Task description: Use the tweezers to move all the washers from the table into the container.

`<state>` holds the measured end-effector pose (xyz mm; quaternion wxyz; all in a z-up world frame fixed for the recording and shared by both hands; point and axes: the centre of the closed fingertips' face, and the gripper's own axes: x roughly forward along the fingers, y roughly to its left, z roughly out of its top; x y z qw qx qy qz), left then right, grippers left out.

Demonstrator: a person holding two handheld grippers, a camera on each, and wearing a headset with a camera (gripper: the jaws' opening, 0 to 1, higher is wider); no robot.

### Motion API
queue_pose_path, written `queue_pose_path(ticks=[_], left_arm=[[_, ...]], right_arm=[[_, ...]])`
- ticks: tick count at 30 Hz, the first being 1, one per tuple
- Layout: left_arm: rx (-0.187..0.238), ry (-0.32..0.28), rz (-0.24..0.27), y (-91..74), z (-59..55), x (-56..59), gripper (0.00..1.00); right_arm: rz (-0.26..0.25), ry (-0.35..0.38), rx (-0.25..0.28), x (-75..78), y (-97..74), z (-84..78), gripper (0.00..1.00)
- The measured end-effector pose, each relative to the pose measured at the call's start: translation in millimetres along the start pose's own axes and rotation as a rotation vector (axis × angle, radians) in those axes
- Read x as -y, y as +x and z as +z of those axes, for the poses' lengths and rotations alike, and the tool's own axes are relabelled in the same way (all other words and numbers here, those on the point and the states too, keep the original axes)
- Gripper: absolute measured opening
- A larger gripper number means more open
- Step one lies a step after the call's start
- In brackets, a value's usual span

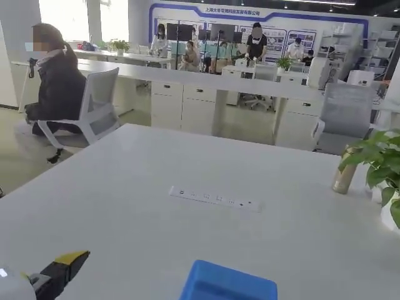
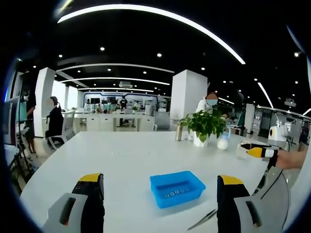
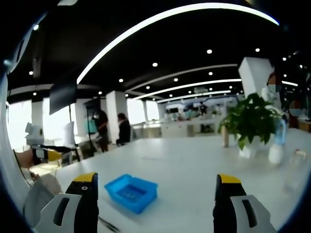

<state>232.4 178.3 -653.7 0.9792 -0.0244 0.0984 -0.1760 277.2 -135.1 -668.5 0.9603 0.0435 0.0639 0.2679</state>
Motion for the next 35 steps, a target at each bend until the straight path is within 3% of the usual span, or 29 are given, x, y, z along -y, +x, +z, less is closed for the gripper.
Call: queue_pose_path(ticks=[6,11,16,19,24,31,35], left_arm=[[0.004,0.0,-0.007,2.7,1.6,0.9,0.99],[0.013,-0.005,-0.01,2.1,2.5,7.2,0.99],[0.028,-0.014,0.002,-0.8,2.9,4.3,0.99],[0.03,-0.023,-0.002,0.4,2.6,5.0,0.99],[0.028,-0.014,-0.011,-0.6,1.4,9.7,0.99],[0.007,-0.013,-0.023,1.6,-8.9,16.4,0.99],[0.016,-0.015,-0.029,1.5,-6.7,18.1,0.99]], right_arm=[[-0.009,0.023,-0.013,10.1,4.0,-7.9,0.99],[-0.008,0.023,-0.025,2.8,10.0,-8.3,0.99],[-0.008,0.022,-0.027,-6.1,12.3,-5.3,0.99],[-0.038,0.018,-0.097,-4.1,9.2,-19.8,0.99],[-0.051,0.022,-0.17,-8.4,5.2,-40.8,0.99],[-0.056,0.034,-0.174,-13.8,4.7,-40.4,0.99],[-0.057,0.032,-0.158,-16.3,5.3,-34.3,0.99]])
